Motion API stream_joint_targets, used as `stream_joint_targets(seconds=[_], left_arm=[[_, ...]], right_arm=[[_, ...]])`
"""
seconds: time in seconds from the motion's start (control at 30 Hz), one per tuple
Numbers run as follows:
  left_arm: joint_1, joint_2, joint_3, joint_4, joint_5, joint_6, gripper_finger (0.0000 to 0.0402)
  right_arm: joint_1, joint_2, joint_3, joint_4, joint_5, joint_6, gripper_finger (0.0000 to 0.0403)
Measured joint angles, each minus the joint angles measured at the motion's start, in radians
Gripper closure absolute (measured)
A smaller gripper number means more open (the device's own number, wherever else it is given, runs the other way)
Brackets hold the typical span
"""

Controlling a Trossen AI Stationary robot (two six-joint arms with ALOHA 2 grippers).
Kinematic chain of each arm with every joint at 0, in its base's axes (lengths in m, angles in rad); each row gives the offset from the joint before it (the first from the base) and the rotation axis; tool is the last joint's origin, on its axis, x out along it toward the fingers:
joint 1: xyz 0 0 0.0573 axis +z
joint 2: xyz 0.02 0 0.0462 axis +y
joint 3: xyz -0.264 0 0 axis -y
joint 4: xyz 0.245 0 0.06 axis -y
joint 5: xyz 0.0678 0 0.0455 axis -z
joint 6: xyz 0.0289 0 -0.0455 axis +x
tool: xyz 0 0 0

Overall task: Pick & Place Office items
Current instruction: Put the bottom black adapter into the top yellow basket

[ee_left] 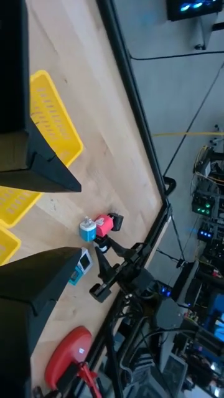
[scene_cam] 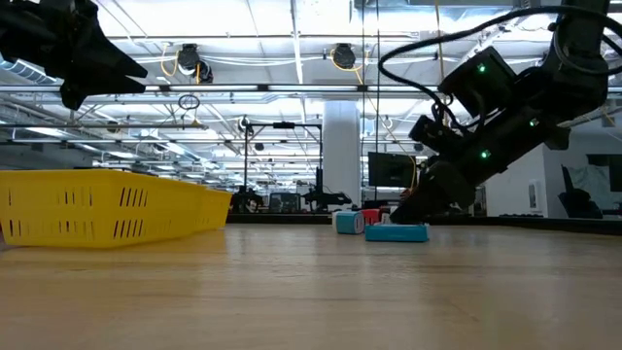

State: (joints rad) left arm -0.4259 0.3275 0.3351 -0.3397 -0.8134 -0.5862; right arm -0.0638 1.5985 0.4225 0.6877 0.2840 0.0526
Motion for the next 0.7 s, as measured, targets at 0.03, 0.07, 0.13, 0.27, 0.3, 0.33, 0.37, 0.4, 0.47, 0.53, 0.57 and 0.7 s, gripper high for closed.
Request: stream_joint_targets(seconds=[0.03,0.07,0.13,0.27,0.3,0.33,0.37,0.4,0.47,0.53,0.57,0.7], left_arm=[[0.0,0.0,0.0,0.0,0.0,-0.015,0.0246],[0.0,0.0,0.0,0.0,0.0,-0.03,0.0243],[0.0,0.002,0.0,0.0,0.001,-0.053,0.0238],[0.0,0.024,0.0,0.042,0.012,-0.119,0.0228],[0.0,0.038,0.0,0.067,0.037,-0.143,0.0228],[0.0,0.055,0.0,0.103,0.065,-0.156,0.0228],[0.0,0.073,0.0,0.143,0.091,-0.16,0.023],[0.0,0.098,0.0,0.187,0.114,-0.159,0.0233],[0.0,0.156,0.0,0.27,0.156,-0.151,0.0242],[0.0,0.225,0.0,0.356,0.158,-0.155,0.0251],[0.005,0.261,0.0,0.395,0.155,-0.157,0.0254],[0.05,0.416,0.0,0.537,0.179,-0.151,0.0252]], right_arm=[[0.0,-0.022,0.0,-0.009,0.0,-0.007,0.0255],[0.0,-0.044,0.0,-0.014,0.0,-0.012,0.0257],[0.005,-0.079,0.0,-0.02,0.0,-0.013,0.026],[0.044,-0.155,0.001,-0.005,-0.001,-0.056,0.026],[0.059,-0.171,0.001,-0.005,0.0,-0.079,0.026],[0.074,-0.185,0.0,-0.006,0.001,-0.103,0.026],[0.089,-0.194,0.0,-0.002,0.004,-0.126,0.026],[0.104,-0.203,0.001,-0.001,0.008,-0.15,0.026],[0.136,-0.216,0.008,-0.004,0.046,-0.188,0.0257],[0.163,-0.219,0.027,0.0,0.086,-0.233,0.0257],[0.176,-0.218,0.037,0.001,0.1,-0.254,0.0258],[0.215,-0.218,0.088,-0.012,0.116,-0.317,0.026]])
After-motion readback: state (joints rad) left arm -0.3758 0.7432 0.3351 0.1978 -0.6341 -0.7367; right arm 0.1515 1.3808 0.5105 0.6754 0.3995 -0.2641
